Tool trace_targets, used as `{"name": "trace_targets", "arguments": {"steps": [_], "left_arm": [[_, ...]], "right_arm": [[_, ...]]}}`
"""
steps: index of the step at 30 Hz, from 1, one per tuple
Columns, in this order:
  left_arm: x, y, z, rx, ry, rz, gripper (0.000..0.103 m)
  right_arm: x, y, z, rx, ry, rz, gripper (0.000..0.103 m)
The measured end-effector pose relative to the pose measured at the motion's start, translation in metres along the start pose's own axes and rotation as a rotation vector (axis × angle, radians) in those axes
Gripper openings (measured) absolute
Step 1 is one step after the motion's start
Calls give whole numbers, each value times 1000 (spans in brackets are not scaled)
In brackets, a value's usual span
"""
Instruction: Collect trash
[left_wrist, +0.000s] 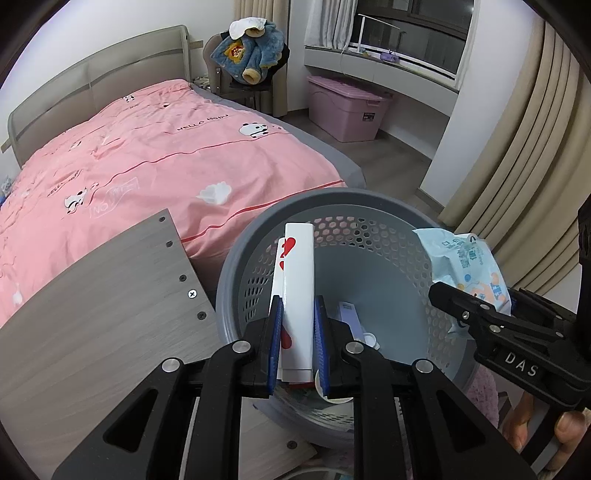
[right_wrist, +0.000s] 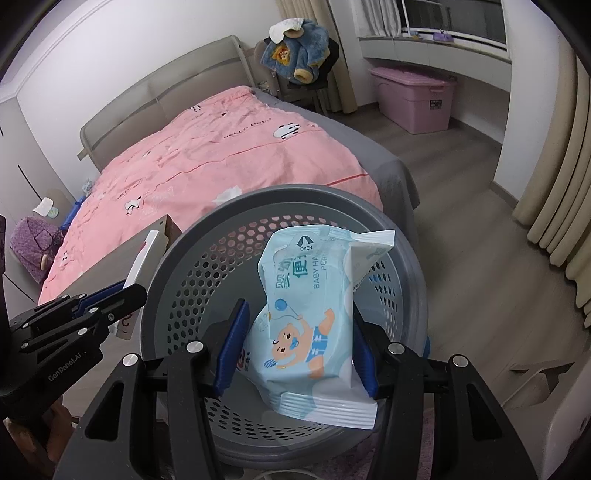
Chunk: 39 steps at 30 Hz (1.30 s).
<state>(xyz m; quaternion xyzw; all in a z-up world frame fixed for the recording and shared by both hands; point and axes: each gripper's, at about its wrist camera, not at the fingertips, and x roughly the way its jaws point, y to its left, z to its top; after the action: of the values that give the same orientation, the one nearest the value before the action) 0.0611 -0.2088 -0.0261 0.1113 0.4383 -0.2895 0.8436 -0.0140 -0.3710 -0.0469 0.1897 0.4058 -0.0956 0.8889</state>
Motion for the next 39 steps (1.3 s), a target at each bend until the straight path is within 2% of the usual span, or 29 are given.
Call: {"name": "trace_targets", "arguments": {"steps": [18, 20, 22, 31, 39], "left_arm": [[2, -6, 4, -9, -8, 32, 18], [0, -3, 4, -18, -10, 36, 33], [-3, -2, 4, -22, -17, 46, 40], [-9, 6, 2, -44, -29, 65, 58], [-12, 8, 0, -56, -32, 78, 61]], "right_arm": [[13, 2, -2, -13, 20, -8, 54], [12, 2, -1, -13, 9, -14, 61], [8, 1, -2, -4, -10, -15, 75], [5, 5, -4, -10, -13, -16, 76], [4, 7, -4, -7, -12, -18, 79]]}}
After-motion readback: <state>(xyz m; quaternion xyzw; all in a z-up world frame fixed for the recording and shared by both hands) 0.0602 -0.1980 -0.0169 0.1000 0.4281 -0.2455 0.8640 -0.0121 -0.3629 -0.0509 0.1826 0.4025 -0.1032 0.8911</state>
